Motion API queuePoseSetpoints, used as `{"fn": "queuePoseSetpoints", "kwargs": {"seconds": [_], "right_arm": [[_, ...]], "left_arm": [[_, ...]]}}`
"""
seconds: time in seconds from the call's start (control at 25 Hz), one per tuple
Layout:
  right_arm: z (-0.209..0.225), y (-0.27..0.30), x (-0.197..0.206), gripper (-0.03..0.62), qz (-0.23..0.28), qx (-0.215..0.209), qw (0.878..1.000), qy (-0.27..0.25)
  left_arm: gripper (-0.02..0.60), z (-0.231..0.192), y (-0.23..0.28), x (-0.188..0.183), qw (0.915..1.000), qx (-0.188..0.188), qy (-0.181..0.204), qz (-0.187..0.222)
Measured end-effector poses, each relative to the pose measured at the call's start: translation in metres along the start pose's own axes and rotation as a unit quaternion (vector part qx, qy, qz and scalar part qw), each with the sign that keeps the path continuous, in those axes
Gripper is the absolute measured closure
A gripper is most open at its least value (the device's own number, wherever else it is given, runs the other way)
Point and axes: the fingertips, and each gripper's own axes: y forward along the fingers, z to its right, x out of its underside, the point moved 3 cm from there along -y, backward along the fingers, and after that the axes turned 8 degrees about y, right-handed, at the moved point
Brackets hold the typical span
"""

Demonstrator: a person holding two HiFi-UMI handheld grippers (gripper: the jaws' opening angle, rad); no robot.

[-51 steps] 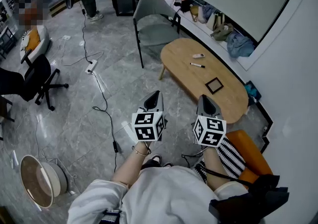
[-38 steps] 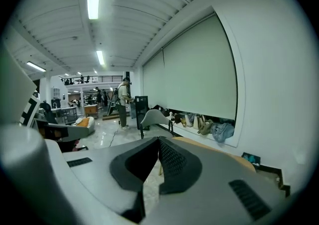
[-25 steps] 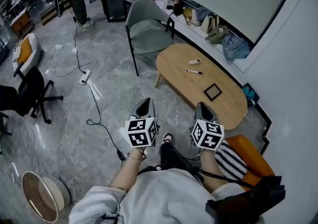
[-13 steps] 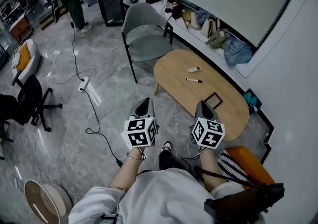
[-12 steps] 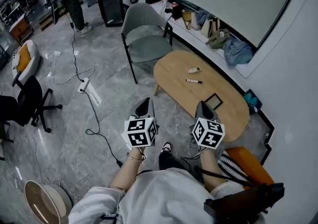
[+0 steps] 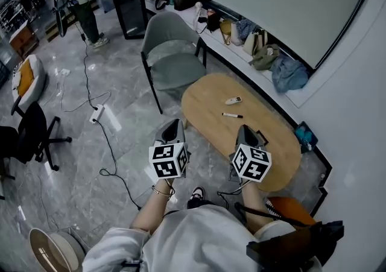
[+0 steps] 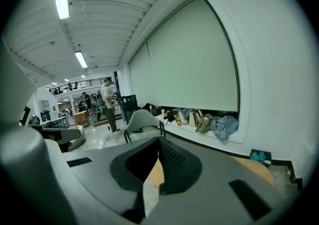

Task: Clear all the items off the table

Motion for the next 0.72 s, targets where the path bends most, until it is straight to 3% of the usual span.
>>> {"fn": "queuePoseSetpoints", "kwargs": {"seconds": [0.72], "right_arm": [[0.026,0.095,-0.008,0.569,-0.043,0.012,0.999,0.004]], "left_arm": [[0.574,-0.017,0.097,0.005,0.9991,-0.003,-0.013,-0.039]]}}
